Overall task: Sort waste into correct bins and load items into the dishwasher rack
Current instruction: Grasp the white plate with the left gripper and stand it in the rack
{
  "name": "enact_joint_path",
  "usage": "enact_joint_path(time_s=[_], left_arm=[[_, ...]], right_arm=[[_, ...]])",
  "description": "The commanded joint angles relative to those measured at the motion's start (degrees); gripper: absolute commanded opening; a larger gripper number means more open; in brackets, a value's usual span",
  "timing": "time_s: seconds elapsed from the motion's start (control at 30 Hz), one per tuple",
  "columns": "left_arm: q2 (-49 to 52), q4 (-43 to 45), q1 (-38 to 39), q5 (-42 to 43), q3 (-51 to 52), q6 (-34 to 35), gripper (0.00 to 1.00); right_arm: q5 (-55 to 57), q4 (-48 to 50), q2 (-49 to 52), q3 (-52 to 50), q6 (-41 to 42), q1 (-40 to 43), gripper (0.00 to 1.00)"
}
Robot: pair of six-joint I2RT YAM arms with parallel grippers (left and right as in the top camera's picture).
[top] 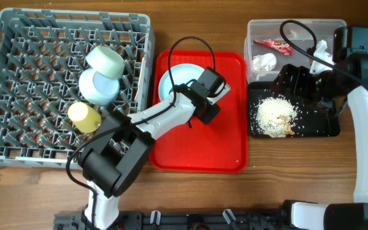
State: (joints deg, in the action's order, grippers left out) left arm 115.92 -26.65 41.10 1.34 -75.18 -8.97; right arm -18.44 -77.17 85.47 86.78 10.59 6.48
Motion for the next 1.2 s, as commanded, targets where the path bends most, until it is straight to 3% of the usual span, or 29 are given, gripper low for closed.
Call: enact_joint_path(time_s=[0.0,0.43,0.67,0.83,0.93,1.07,1.17], left_arm=[[0.63,-1.68,0.31,0.87,0.96,2.86,0.04],[-13.49,-4.07,0.31,0.94,0.96,7.15,0.04],[-24.26,-4.04,0.13,5.27,0.94,9.68,0.04],[-31.91,-4.02,-4.9,7.23,0.94,9.75,0.04],[-34.95,-3.65,-12.13,14.99,0.94,11.93,0.04],[-35.65,-1.62,-24.87,33.27,0.96,15.08,0.04],[-34.4,-1.44,-32.87,42.47,0.96,15.69,0.04]], right_arm=[[-0.94,-0.09,-0.72,0.9,-0.11,0.2,1.0],[-0.94,-0.07,-0.72,0.9,-0.11,0.2,1.0],[-0.92,-0.09,-0.72,0.9,-0.13,0.2,1.0],[-0.92,-0.09,-0.72,0.9,-0.11,0.2,1.0],[-0.92,-0.09,-0.72,0.9,-0.11,0.2,1.0],[-0.92,-0.09,-0.72,0.9,-0.11,0.2,1.0],[-0.92,-0.07,-0.72,0.9,-0.11,0.2,1.0]])
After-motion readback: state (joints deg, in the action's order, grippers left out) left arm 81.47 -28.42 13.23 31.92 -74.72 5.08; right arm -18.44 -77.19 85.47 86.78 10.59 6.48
